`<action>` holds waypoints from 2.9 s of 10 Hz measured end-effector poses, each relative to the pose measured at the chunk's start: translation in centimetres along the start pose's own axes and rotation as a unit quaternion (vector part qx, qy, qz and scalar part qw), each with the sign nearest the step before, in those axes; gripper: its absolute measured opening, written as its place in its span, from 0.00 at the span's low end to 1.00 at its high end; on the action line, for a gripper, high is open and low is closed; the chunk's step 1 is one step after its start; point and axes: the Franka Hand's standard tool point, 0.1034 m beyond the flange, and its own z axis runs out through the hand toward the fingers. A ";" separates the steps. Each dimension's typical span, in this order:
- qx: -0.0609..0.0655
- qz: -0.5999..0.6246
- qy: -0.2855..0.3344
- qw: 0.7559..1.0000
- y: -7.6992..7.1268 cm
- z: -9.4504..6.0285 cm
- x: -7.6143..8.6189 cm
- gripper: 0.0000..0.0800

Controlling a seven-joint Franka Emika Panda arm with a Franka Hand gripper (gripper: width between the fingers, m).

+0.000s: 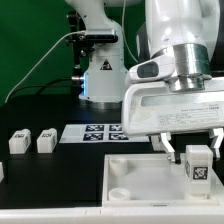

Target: Assemble one leg

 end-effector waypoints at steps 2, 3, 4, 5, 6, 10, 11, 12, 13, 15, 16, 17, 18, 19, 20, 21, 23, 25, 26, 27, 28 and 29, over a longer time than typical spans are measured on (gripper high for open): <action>0.000 0.000 0.000 1.000 0.0 0.0 0.0 0.79; 0.000 0.000 0.000 1.000 0.0 0.0 0.0 0.81; 0.000 0.000 0.000 1.000 0.0 0.0 0.0 0.81; 0.000 0.000 0.000 1.000 0.0 0.0 0.0 0.81; 0.000 0.000 0.000 1.000 0.0 0.0 0.0 0.81; 0.001 0.001 -0.006 1.000 0.0 0.0 0.0 0.81; 0.008 0.004 -0.042 0.999 -0.2 -0.7 -0.1 0.81; 0.009 0.007 -0.038 0.999 0.0 -1.8 1.0 0.81; 0.013 0.009 -0.056 0.998 -0.2 -1.9 1.0 0.81; 0.033 0.019 -0.178 0.983 -1.1 -1.7 1.0 0.81; 0.038 0.022 -0.225 0.973 -1.1 -1.6 1.4 0.81; 0.038 0.021 -0.243 0.969 -0.9 -1.3 2.1 0.81; 0.040 0.014 -0.306 0.951 -0.7 -1.5 1.6 0.81; 0.039 0.012 -0.316 0.948 -0.5 -0.9 2.4 0.81; 0.035 0.012 -0.300 0.953 0.0 -0.2 2.8 0.81; 0.030 0.010 -0.289 0.957 0.5 0.2 2.9 0.81; 0.027 0.013 -0.279 0.960 0.9 0.9 3.0 0.81; 0.027 0.013 -0.271 0.962 1.0 1.0 3.3 0.81; 0.024 0.025 -0.271 0.962 1.0 1.0 3.3 0.65; 0.020 0.038 -0.272 0.961 1.0 1.0 3.3 0.65; 0.020 0.037 -0.272 0.961 1.0 1.0 3.3 0.48; 0.020 0.039 -0.272 0.961 1.0 1.0 3.3 0.37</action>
Offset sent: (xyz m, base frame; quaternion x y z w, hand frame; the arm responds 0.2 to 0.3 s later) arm 0.0000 0.0000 0.0000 0.0000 0.0000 0.0000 1.0000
